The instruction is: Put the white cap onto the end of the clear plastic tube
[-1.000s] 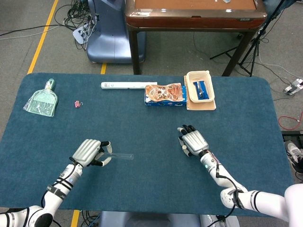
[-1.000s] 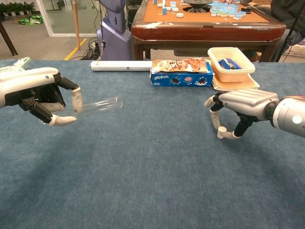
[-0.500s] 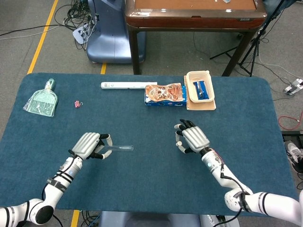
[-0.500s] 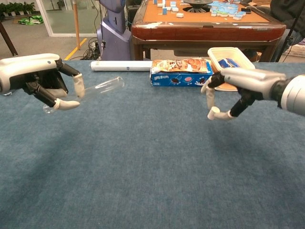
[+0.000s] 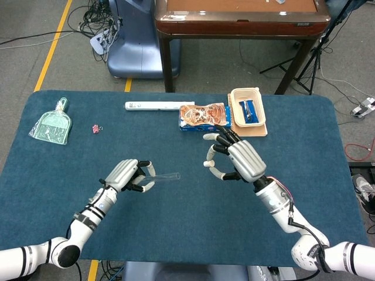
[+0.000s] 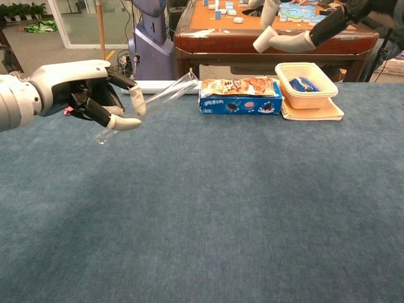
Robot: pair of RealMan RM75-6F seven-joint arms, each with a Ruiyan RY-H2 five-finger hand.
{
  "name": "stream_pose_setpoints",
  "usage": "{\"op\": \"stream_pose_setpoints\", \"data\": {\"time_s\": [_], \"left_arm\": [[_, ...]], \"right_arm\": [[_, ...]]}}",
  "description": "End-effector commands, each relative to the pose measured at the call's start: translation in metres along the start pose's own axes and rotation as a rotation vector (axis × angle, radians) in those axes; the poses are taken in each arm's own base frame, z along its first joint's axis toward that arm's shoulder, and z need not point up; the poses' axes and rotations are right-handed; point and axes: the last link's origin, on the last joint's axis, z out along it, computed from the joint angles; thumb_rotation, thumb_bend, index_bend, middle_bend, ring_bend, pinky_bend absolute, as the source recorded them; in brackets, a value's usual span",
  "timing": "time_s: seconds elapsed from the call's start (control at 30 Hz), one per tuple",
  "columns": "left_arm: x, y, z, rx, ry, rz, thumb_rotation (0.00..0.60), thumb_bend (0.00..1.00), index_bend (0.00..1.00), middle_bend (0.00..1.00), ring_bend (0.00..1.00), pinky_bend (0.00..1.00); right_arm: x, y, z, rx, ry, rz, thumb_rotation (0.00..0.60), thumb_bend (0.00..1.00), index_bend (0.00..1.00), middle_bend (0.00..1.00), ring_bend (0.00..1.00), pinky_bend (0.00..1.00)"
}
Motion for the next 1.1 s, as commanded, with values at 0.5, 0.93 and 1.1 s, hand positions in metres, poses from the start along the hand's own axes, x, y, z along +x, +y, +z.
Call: {"op": "stream_pose_setpoints", "data": {"time_s": [0.5, 0.93, 1.1], "left_arm": [[-0.010, 0.013, 0.012, -0.010, -0.015, -0.062, 0.600, 0.30, 0.60, 1.00, 0.98, 0.99], [-0.012, 0.019, 0.015, -0.022, -0.017, -0.078, 0.600, 0.30, 0.60, 1.00, 0.98, 0.99], [-0.013, 0.022, 0.016, -0.027, -0.017, -0.084, 0.600, 0.30, 0.60, 1.00, 0.98, 0.99]], "right_arm": [[-0.008, -0.011, 0.000, 0.029, -0.028, 0.043, 0.600, 0.37, 0.66, 0.22, 0.00, 0.10], [-0.015, -0.015, 0.006, 0.038, -0.046, 0.051, 0.600, 0.37, 0.66, 0.22, 0.00, 0.10], [-0.018, -0.018, 0.008, 0.044, -0.053, 0.054, 0.600, 0.37, 0.66, 0.22, 0.00, 0.10]]}}
